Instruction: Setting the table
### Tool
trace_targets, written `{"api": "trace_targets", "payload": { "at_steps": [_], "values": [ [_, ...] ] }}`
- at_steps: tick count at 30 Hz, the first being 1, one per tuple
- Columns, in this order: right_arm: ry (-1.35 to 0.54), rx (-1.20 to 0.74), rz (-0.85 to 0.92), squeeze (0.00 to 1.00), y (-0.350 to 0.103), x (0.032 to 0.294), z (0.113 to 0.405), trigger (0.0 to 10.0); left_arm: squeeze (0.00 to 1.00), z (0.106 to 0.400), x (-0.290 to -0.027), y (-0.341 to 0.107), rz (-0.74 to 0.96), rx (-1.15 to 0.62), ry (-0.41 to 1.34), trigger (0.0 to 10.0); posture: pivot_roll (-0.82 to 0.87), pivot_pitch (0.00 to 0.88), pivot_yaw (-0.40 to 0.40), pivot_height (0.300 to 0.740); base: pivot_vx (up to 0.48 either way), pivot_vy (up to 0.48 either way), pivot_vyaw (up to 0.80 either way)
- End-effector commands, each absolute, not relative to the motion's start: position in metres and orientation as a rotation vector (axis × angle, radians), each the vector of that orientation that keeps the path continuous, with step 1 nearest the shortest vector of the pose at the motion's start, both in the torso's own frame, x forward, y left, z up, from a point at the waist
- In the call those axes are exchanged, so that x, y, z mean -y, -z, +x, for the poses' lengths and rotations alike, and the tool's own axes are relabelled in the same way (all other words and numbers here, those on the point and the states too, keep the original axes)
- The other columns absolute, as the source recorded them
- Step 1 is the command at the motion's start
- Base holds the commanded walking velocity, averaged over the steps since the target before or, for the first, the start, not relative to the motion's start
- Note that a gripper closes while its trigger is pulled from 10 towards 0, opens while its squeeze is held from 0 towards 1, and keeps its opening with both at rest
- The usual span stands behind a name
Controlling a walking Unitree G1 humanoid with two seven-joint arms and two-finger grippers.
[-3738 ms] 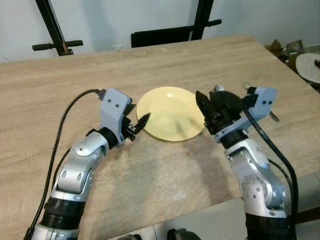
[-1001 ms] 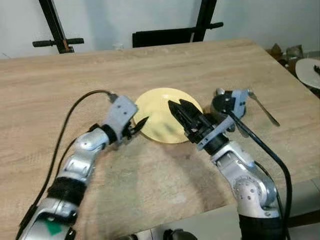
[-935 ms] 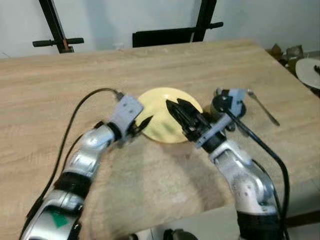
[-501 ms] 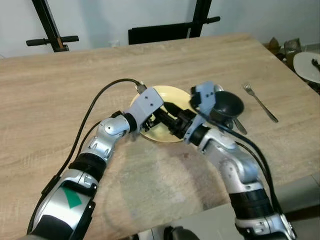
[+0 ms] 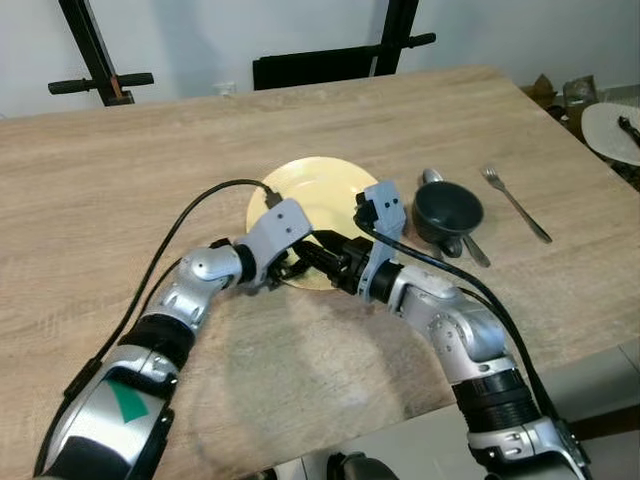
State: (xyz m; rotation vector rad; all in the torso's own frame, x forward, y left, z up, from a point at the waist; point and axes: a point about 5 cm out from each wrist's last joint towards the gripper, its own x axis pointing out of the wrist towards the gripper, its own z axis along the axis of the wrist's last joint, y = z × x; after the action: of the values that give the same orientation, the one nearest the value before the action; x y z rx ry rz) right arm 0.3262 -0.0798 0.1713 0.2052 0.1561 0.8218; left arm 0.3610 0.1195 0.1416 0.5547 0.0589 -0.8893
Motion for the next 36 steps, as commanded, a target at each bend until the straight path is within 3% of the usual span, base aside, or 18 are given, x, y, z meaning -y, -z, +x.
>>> {"api": "trace_targets", "payload": {
  "at_steps": [1,7,14,22,32,36],
  "values": [
    [-0.820,-0.147,0.204,0.00,-0.173,0.086,0.324,10.0,0.00,0.347,-0.135,-0.108,0.563,-0.220,0.917,10.0,-0.07,0.116,0.020,0.740,0.000,0.000,0.00],
    [-0.824,-0.162,0.167,0.00,-0.170,0.113,0.307,10.0,0.00,0.313,-0.153,-0.105,0.528,-0.208,0.958,10.0,-0.06,0.108,0.022,0.740,0.000,0.000,0.00],
    [-0.992,-0.179,0.037,0.00,-0.161,0.103,0.285,10.0,0.00,0.281,-0.165,-0.111,0.468,-0.198,0.924,10.0,-0.05,0.094,0.017,0.740,0.000,0.000,0.00],
    [-0.970,-0.124,0.030,0.00,-0.177,0.113,0.287,10.0,0.00,0.264,-0.180,-0.104,0.488,-0.246,0.845,10.0,-0.05,0.084,0.003,0.740,0.000,0.000,0.00],
    [-0.832,-0.052,0.299,0.00,-0.193,0.159,0.287,10.0,0.00,0.256,-0.184,-0.091,0.484,-0.276,0.677,10.0,-0.06,0.092,-0.012,0.740,0.000,0.000,0.00],
    [-0.828,-0.177,0.197,0.00,-0.166,0.170,0.280,10.0,0.00,0.257,-0.184,-0.092,0.448,-0.273,0.644,10.0,-0.08,0.094,-0.015,0.740,0.000,0.000,0.00]
  ]
}}
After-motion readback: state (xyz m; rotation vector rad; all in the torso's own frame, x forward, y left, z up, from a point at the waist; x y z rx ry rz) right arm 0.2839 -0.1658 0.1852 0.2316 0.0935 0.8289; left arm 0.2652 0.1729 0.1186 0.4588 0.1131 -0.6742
